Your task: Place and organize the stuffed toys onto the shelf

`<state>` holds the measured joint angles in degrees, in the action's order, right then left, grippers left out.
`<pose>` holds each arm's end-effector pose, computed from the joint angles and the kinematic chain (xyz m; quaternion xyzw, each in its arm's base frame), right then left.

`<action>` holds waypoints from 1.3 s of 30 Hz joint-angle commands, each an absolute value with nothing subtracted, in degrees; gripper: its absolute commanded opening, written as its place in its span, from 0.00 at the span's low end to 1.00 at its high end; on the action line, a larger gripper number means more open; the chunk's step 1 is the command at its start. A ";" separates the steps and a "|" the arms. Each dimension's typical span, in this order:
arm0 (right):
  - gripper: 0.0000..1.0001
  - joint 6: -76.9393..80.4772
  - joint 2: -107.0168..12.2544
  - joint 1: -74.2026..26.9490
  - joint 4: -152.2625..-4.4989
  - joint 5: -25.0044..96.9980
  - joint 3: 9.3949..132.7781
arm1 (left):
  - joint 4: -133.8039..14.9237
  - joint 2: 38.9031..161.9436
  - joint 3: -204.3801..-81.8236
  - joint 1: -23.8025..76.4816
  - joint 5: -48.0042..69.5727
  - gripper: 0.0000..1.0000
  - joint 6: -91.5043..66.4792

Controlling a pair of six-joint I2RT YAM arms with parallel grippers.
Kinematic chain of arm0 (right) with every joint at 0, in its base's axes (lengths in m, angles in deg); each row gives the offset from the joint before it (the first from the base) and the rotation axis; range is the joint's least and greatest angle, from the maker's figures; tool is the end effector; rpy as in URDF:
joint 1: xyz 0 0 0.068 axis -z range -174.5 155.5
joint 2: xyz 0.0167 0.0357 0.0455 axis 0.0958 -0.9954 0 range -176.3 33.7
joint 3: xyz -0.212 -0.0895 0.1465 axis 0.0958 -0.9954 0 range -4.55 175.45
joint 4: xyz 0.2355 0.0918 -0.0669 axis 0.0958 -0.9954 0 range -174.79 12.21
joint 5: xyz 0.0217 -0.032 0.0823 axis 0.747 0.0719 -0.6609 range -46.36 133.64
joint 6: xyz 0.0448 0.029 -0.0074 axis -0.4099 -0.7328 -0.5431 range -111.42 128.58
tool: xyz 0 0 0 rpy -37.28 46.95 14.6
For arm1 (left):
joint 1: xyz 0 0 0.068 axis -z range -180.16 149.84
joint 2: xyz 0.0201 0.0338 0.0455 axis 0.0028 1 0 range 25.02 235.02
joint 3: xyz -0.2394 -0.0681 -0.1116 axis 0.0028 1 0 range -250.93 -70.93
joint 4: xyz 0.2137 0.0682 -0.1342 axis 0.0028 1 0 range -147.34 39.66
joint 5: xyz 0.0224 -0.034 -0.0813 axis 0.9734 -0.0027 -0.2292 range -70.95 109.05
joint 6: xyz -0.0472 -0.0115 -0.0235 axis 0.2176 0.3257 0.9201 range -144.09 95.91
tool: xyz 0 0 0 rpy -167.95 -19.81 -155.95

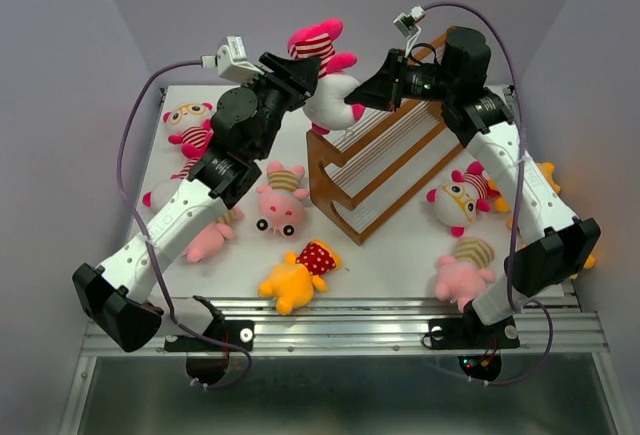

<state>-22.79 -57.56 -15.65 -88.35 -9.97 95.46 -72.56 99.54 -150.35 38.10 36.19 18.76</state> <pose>0.3198 0.1545 0.4710 -0.2554 0.6665 0.5652 0.4137 0.2341 -0.1713 0.4857 -0.1448 0.5610 -0.4622 0.6714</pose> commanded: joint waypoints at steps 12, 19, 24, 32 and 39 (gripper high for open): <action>0.00 24.53 -43.40 -2.94 -108.45 -0.01 100.84 | -60.07 82.07 -147.58 38.34 46.28 0.91 -1.58; 0.00 26.69 -34.44 2.24 -110.30 26.39 93.73 | -51.19 76.09 -142.23 38.07 53.57 0.92 -4.67; 0.00 23.97 -30.29 2.86 -111.89 37.40 85.90 | -52.24 72.22 -136.77 37.98 54.55 0.93 -4.58; 0.01 19.75 -31.77 5.93 -115.31 53.22 78.86 | -52.94 72.48 -135.27 37.90 54.82 0.94 -8.44; 0.01 25.88 -38.80 13.92 -117.51 47.09 77.99 | -53.47 72.83 -135.09 37.81 54.11 0.94 -10.73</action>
